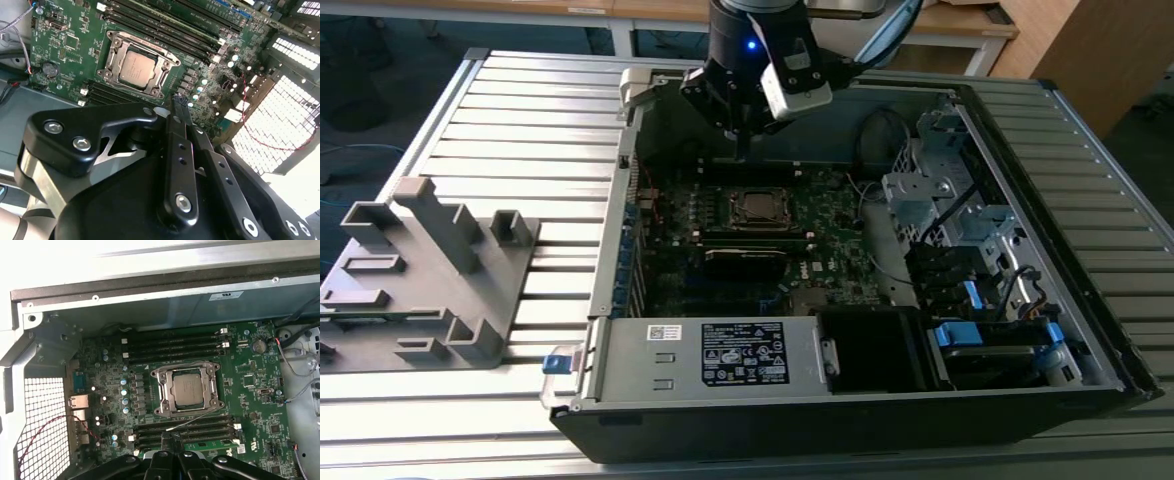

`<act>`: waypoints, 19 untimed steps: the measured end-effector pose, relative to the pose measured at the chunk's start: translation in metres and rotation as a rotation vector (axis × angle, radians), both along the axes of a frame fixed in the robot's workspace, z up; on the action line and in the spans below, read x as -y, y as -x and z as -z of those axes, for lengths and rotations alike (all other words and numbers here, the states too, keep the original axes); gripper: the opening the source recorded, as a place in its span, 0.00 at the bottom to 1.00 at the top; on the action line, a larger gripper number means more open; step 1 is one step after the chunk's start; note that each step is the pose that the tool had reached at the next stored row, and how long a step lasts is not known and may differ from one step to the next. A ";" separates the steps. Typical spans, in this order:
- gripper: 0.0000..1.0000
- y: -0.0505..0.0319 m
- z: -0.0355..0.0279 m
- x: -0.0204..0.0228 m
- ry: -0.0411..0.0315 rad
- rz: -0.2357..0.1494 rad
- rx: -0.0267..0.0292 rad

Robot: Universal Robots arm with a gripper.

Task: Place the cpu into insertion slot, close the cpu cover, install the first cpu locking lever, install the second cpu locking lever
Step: 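Install the second cpu locking lever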

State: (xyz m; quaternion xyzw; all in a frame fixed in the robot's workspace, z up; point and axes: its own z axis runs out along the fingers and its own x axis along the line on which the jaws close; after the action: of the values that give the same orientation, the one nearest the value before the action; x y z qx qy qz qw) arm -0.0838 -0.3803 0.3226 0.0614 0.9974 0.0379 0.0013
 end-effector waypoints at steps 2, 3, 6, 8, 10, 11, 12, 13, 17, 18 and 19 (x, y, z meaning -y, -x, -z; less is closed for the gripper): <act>0.10 0.0000 0.0011 0.0000 -0.0010 0.000 0.0003; 0.10 0.0000 0.0018 0.0000 -0.0008 0.000 0.0001; 0.10 0.0000 0.0044 0.0000 -0.0008 0.000 0.0000; 0.10 0.0000 0.0055 0.0000 -0.0008 0.000 0.0000; 0.10 0.0000 0.0063 0.0000 -0.0008 0.000 0.0000; 0.10 0.0000 0.0067 0.0000 -0.0009 0.000 0.0000; 0.10 0.0000 0.0071 0.0000 -0.0008 0.000 0.0000; 0.10 0.0000 0.0078 0.0000 -0.0009 0.000 0.0000; 0.10 0.0001 0.0134 0.0000 -0.0041 0.000 0.0001; 0.10 0.0001 0.0149 0.0000 -0.0042 0.000 0.0000; 0.10 0.0000 0.0164 0.0000 -0.0043 0.000 0.0000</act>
State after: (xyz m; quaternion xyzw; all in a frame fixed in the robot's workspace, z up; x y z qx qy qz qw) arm -0.0838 -0.3803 0.3062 0.0614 0.9973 0.0401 0.0012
